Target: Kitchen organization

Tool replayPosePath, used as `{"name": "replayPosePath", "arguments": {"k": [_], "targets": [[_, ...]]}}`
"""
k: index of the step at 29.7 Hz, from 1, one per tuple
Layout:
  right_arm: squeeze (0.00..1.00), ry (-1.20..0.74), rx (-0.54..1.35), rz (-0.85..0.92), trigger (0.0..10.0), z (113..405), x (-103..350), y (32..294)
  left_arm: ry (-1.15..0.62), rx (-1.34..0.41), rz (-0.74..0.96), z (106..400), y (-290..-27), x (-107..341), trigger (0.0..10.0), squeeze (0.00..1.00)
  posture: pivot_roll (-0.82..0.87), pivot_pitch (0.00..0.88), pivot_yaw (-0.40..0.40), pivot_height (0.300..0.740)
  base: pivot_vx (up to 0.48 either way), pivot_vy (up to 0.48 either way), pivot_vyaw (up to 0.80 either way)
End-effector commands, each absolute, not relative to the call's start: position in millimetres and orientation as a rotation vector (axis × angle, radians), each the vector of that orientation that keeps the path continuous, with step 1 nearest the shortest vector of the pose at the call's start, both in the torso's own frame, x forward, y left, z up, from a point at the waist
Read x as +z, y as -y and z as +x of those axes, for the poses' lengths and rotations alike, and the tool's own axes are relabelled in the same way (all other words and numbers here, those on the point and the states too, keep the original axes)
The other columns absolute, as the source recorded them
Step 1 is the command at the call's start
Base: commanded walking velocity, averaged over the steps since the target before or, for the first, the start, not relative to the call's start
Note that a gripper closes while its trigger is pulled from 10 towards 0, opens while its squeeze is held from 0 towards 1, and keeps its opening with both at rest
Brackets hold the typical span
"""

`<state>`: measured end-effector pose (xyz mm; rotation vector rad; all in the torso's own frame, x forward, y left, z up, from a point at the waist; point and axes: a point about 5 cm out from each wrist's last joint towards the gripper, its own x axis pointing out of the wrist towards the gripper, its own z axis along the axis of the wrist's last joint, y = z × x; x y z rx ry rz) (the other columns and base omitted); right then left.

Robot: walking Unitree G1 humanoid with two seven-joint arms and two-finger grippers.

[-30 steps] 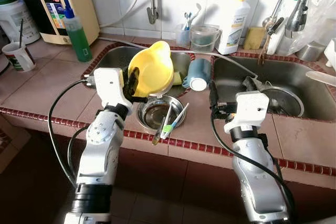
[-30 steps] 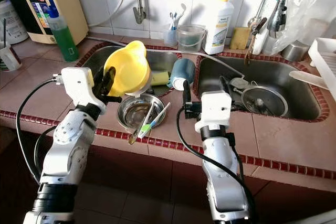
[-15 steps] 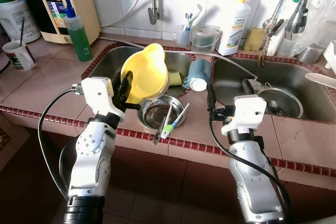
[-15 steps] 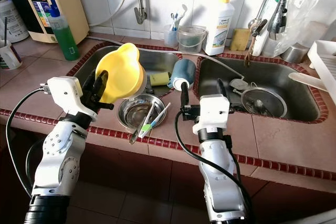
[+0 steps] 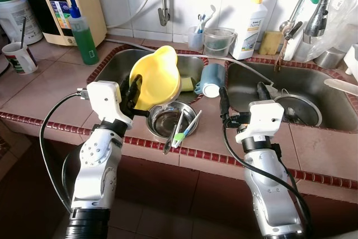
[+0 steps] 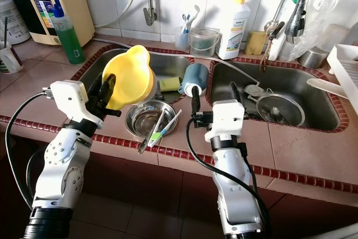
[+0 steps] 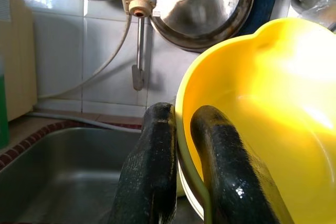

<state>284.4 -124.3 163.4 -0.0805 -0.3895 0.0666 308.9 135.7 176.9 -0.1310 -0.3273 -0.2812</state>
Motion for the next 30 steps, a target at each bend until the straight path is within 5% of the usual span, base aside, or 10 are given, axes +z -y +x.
{"name": "replayPosePath", "arguments": {"k": [1, 30], "targets": [[0.0, 0.38, 0.06, -0.076, 10.0, 284.2, 160.9, 127.0, 0.369, -0.281, -0.118, 305.9, -136.3, 183.9, 10.0, 0.0, -0.21, 0.0, 0.004, 0.74, 0.0, 0.0, 0.0], [0.0, 0.357, 0.085, -0.088, 10.0, 283.9, 156.5, 126.6, 0.244, -0.199, -0.052, 301.1, -129.7, 162.3, 10.0, 0.0, -0.21, 0.0, -0.002, 0.74, 0.0, 0.0, 0.0]]}}
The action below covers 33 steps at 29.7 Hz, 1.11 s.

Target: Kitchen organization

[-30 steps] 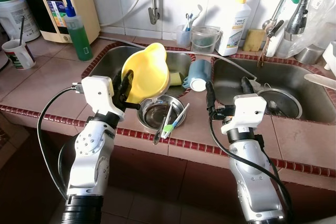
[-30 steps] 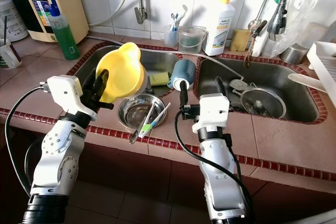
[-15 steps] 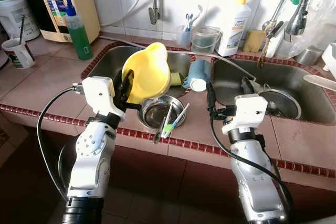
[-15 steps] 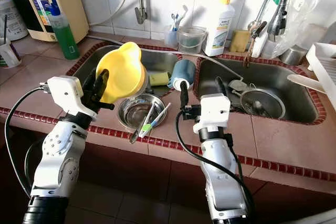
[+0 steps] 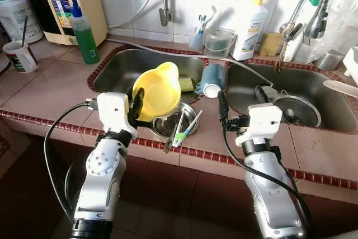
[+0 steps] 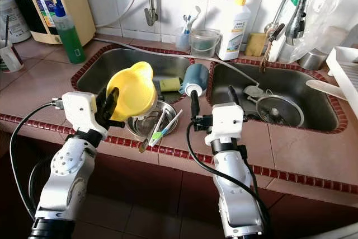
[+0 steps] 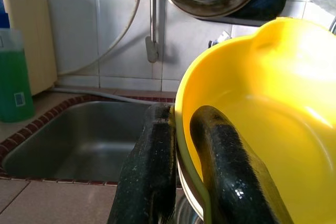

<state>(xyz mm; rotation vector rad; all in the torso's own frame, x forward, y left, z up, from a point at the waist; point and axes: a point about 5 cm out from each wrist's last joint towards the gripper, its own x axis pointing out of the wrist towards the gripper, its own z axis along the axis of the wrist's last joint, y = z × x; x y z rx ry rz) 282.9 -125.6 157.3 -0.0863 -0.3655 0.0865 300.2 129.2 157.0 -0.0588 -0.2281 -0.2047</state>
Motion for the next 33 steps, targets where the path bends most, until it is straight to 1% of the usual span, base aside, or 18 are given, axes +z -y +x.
{"name": "replayPosePath", "arguments": {"k": [1, 6, 30, 33], "targets": [[0.0, 0.357, 0.086, -0.089, 10.0, 284.0, 156.6, 126.4, 0.24, -0.212, -0.062, 302.0, -129.4, 163.3, 10.0, 0.0, -0.21, 0.0, -0.003, 0.74, 0.0, 0.0, 0.0], [0.0, 0.359, 0.088, -0.09, 10.0, 284.2, 156.7, 126.0, 0.205, -0.203, -0.063, 306.6, -131.4, 164.6, 10.0, 0.0, -0.21, 0.0, -0.002, 0.74, 0.0, 0.0, 0.0], [0.0, 0.357, 0.094, -0.092, 10.0, 281.7, 156.2, 125.5, 0.188, -0.231, -0.08, 307.2, -127.3, 166.9, 10.0, 0.0, -0.21, 0.0, -0.004, 0.74, 0.0, 0.0, 0.0], [0.0, 0.356, 0.095, -0.093, 10.0, 281.3, 156.1, 125.6, 0.192, -0.237, -0.087, 307.2, -126.4, 167.7, 10.0, 0.0, -0.21, 0.0, -0.004, 0.74, 0.259, 0.0, 0.0]]}}
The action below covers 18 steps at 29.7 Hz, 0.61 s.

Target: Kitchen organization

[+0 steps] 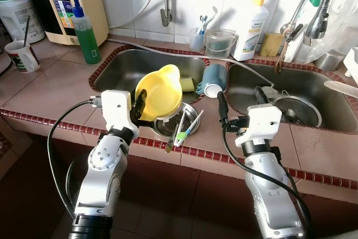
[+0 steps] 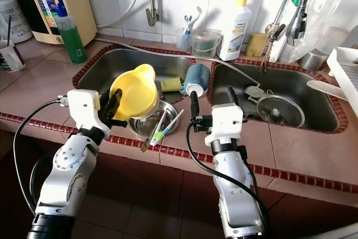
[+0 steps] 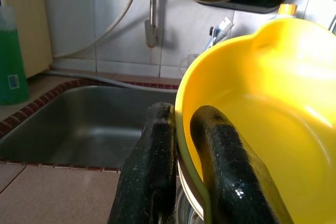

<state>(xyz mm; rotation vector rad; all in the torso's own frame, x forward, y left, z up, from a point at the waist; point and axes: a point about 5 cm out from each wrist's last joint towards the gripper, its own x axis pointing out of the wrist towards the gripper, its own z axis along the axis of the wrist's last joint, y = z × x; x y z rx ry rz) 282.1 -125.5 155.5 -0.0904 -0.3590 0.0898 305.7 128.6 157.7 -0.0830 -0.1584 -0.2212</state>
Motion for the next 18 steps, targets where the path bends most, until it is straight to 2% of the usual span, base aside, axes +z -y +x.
{"name": "replayPosePath", "arguments": {"k": [1, 18], "targets": [[0.0, 0.356, 0.095, -0.093, 10.0, 281.3, 156.2, 125.7, 0.193, -0.237, -0.086, 307.3, -126.3, 168.0, 10.0, 0.0, -0.21, 0.0, -0.004, 0.74, 0.304, 0.0, 0.0], [0.0, 0.354, 0.092, -0.09, 10.0, 281.5, 156.5, 125.9, 0.192, -0.231, -0.102, 308.2, -126.2, 170.6, 10.0, 0.0, -0.21, 0.0, -0.004, 0.74, 0.3, 0.0, 0.0]]}}
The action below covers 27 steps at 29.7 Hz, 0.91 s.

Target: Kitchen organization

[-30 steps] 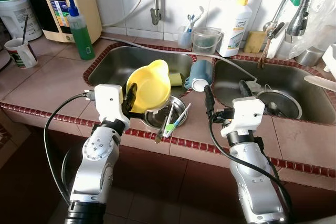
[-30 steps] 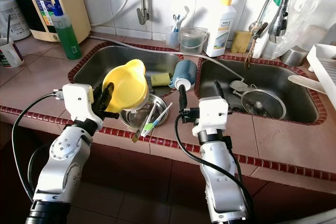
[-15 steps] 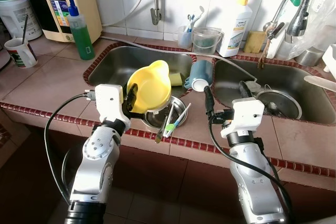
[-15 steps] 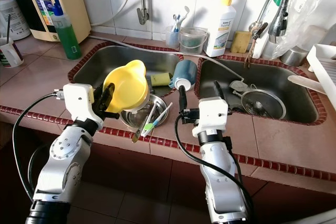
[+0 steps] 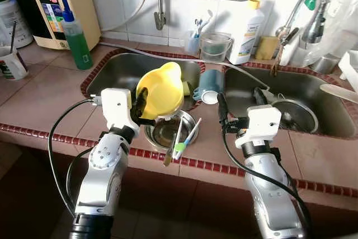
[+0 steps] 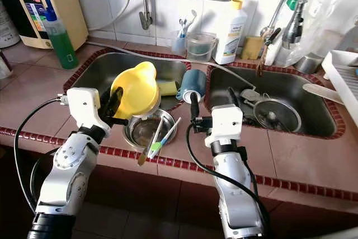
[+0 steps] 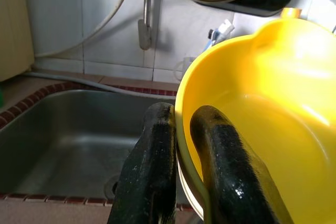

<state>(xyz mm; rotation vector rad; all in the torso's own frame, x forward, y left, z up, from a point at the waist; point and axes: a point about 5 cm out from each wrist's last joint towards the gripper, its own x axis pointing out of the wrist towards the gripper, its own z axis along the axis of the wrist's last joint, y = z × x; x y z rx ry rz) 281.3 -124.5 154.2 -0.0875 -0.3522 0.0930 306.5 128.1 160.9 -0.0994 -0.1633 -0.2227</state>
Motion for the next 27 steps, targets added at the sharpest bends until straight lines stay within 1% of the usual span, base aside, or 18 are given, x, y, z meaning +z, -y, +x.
{"name": "replayPosePath", "arguments": {"k": [1, 23, 27], "targets": [[0.0, 0.353, 0.092, -0.09, 10.0, 281.6, 156.3, 126.0, 0.191, -0.23, -0.103, 308.3, -126.2, 170.6, 10.0, 0.0, -0.21, 0.0, -0.004, 0.74, 0.304, 0.0, 0.0], [0.0, 0.345, 0.117, -0.096, 10.0, 277.9, 153.4, 122.9, 0.183, -0.242, -0.107, 309.4, -126.0, 170.7, 10.0, 0.0, -0.22, 0.0, -0.008, 0.74, 0.299, 0.0, 0.0], [0.0, 0.347, 0.122, -0.103, 10.0, 276.6, 153.9, 124.3, 0.188, -0.201, -0.099, 312.2, -127.9, 171.0, 10.0, 0.0, -0.22, 0.0, -0.006, 0.74, 0.0, 0.0, 0.0]]}}
